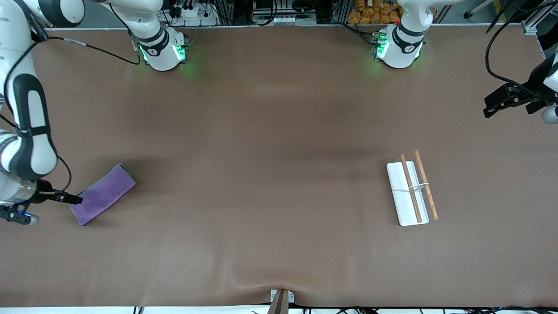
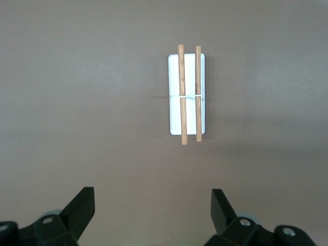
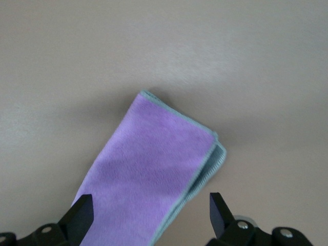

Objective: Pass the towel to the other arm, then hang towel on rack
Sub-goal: 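Lower the right gripper down to the edge of the purple towel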

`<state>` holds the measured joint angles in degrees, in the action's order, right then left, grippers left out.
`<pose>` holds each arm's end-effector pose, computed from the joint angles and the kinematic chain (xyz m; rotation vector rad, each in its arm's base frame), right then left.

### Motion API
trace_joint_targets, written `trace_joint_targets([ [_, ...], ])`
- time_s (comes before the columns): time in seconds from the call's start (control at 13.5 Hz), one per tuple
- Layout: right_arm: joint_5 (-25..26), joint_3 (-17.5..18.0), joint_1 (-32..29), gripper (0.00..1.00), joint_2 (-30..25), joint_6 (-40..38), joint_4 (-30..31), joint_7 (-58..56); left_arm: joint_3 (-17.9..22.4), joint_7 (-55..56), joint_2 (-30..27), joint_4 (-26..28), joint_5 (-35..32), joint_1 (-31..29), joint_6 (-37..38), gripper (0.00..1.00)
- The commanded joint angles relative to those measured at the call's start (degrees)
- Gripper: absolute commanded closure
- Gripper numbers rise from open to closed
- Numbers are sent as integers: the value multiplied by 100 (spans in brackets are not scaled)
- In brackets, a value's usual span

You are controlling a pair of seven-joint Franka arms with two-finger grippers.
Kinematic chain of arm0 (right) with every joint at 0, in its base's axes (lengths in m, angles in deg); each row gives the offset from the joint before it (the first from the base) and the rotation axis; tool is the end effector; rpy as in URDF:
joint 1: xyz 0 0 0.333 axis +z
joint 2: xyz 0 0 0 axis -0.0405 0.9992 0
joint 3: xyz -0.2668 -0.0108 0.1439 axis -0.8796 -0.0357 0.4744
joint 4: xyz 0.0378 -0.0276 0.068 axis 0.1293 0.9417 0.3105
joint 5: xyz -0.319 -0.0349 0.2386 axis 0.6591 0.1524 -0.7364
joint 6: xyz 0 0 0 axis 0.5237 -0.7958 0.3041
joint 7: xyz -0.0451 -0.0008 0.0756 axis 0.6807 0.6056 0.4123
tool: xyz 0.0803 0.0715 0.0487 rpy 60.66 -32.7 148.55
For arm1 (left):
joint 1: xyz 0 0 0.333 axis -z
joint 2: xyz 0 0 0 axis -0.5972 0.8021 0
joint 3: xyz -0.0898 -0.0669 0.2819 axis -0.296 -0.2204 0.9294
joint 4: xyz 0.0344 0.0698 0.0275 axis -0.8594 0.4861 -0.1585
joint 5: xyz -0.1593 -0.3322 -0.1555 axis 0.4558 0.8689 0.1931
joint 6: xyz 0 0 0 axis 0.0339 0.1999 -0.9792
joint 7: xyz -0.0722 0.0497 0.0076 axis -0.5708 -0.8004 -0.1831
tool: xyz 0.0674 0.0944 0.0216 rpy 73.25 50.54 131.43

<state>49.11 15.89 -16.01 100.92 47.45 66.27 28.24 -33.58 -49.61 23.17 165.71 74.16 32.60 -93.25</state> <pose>0.6702 -0.2111 0.2295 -3.0903 0.3900 0.0598 0.5611 -0.0324 0.6280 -3.0930 -0.0908 -0.0044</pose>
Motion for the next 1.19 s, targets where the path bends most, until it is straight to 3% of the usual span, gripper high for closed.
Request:
trace_joint_targets([
  [0.0, -428, 20, -37, 0, 119, 2, -116, -255, -37, -1, -28, -75, -5, -14, 48, 0],
  [1.11, -764, 28, -556, 0, 769, 389, -99, -1116, -28, -9, -46, -66, -5, -32, 83, 0],
])
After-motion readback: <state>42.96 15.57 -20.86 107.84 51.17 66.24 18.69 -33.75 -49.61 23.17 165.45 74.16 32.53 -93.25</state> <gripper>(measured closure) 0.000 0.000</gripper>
